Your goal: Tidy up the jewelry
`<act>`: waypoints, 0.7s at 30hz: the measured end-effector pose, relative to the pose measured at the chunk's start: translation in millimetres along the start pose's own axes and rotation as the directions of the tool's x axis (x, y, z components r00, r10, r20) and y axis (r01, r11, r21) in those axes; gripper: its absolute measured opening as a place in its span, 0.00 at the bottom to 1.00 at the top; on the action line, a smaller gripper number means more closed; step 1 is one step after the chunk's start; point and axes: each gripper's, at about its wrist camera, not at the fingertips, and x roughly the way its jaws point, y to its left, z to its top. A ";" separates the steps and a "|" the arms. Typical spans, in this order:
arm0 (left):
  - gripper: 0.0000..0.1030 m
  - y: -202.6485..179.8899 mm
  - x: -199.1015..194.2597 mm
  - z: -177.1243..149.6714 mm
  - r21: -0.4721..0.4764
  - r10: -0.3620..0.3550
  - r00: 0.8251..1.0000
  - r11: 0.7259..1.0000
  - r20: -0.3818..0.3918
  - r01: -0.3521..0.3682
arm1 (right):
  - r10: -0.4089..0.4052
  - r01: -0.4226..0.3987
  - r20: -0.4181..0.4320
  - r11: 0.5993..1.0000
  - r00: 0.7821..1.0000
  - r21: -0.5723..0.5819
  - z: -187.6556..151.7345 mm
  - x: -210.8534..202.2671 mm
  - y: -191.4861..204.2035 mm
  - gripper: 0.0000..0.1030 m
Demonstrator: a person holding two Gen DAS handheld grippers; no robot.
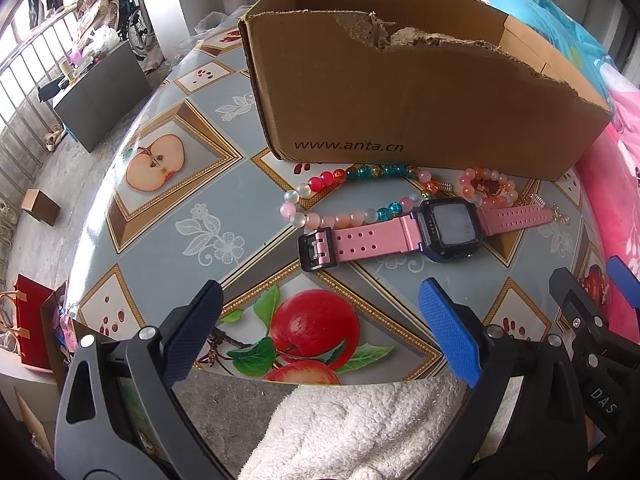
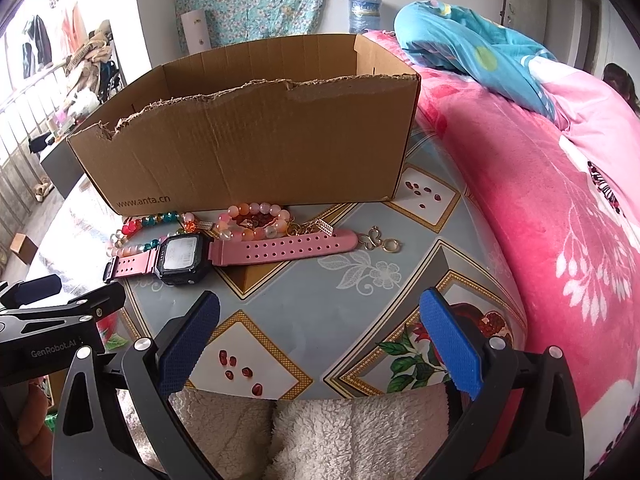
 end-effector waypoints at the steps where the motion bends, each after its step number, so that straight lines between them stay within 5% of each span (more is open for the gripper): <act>1: 0.92 -0.5 -0.3 -0.3 0.000 0.001 1.000 1.000 -0.001 -0.001 | 0.001 -0.001 -0.001 1.000 1.000 0.000 0.1 0.0 0.0 0.95; 21: 0.92 0.5 3.9 -0.6 0.001 0.009 1.000 1.000 -0.009 -0.009 | 0.011 -0.011 -0.013 1.000 1.000 -0.002 1.9 0.0 0.3 0.95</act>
